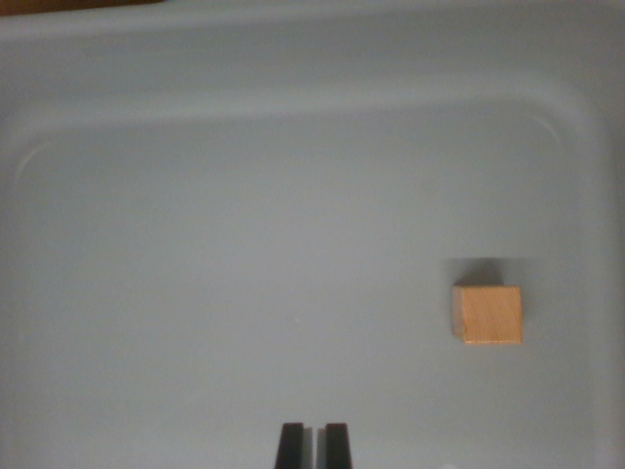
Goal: Push wooden cube
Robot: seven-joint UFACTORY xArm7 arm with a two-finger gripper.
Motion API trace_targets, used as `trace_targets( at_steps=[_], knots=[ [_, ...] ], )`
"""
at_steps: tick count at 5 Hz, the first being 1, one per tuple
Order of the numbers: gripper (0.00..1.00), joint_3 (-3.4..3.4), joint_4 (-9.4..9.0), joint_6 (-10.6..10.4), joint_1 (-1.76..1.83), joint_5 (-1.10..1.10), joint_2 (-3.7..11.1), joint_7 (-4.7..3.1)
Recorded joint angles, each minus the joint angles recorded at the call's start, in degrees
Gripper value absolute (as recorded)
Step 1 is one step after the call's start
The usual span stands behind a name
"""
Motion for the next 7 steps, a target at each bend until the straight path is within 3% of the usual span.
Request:
trace_targets(
  at_steps=[7],
  knots=[
    [0.0, -0.13, -0.87, -0.9, -0.12, -0.02, 0.15, -0.21]
  ],
)
